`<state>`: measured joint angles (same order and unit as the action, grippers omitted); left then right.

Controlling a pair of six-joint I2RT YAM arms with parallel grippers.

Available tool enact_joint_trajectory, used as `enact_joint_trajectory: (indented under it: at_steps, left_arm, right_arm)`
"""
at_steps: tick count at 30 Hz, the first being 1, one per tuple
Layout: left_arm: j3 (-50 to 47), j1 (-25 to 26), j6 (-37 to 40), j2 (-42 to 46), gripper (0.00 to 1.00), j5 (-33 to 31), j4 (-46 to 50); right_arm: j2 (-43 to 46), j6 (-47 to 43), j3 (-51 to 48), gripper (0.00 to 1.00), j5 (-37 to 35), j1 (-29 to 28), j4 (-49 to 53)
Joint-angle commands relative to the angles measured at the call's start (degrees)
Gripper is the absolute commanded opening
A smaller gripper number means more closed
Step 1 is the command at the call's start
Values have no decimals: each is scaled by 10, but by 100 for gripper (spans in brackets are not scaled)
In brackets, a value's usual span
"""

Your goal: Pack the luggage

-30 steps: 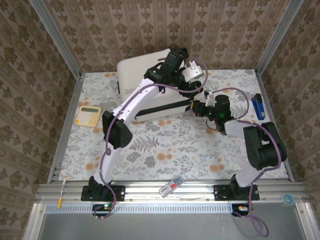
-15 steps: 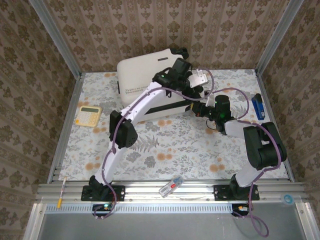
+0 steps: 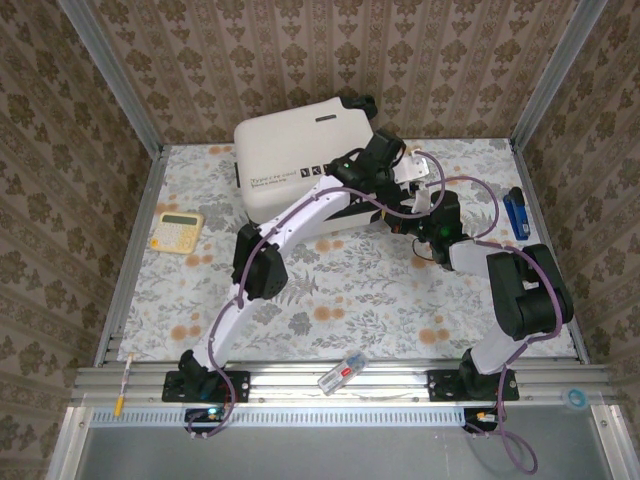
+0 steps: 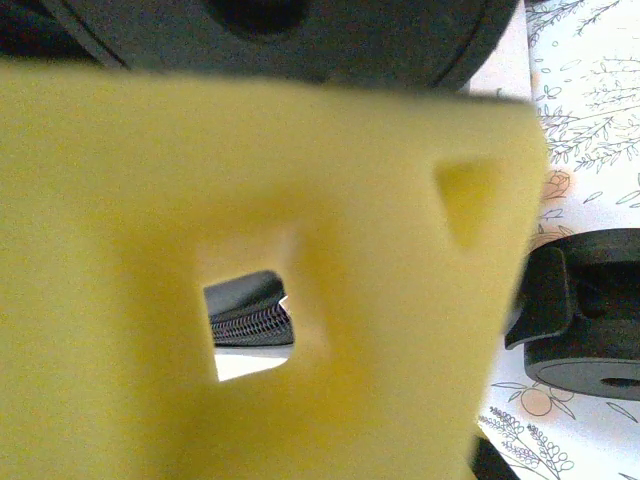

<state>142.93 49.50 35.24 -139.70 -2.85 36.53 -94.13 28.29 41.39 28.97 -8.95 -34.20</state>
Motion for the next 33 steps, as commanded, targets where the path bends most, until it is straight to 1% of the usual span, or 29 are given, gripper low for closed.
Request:
enact_joint_trajectory:
  at_steps: [1,4,6,11,17,20,23,28,30,33]
  left_arm:
    - [8,-14,8,-22,79,-62,16]
    - [8,-16,10,-19,74,-66,22]
    - [8,-16,11,-19,67,-66,26]
    - [1,-16,9,-13,48,-65,33]
    - [-36,-18,-8,14,19,-36,31]
    - [-79,-16,-22,42,11,-20,9]
    - [-138,-15,-34,79,6,-7,-30]
    - [-275,-7,-43,160,0,27,-130]
    - [-324,-2,-50,190,0,45,-161]
    - [-394,5,-60,233,0,70,-201]
  right_arm:
    - [7,-8,-7,0,-7,-4,-14]
    - [6,-9,-6,0,-8,-4,-16]
    - [5,-9,-7,0,-8,-4,-16]
    - [5,-10,-5,0,-9,-4,-12]
    - [5,-9,-8,0,-13,-4,-13]
    - [9,-6,-10,0,-14,-5,-15]
    - [14,-5,-14,0,-16,-6,-15]
    - [35,-3,-29,0,-35,-11,-6]
    - [47,0,-40,0,-52,-15,-5]
    - [65,-2,-47,0,-101,-18,17]
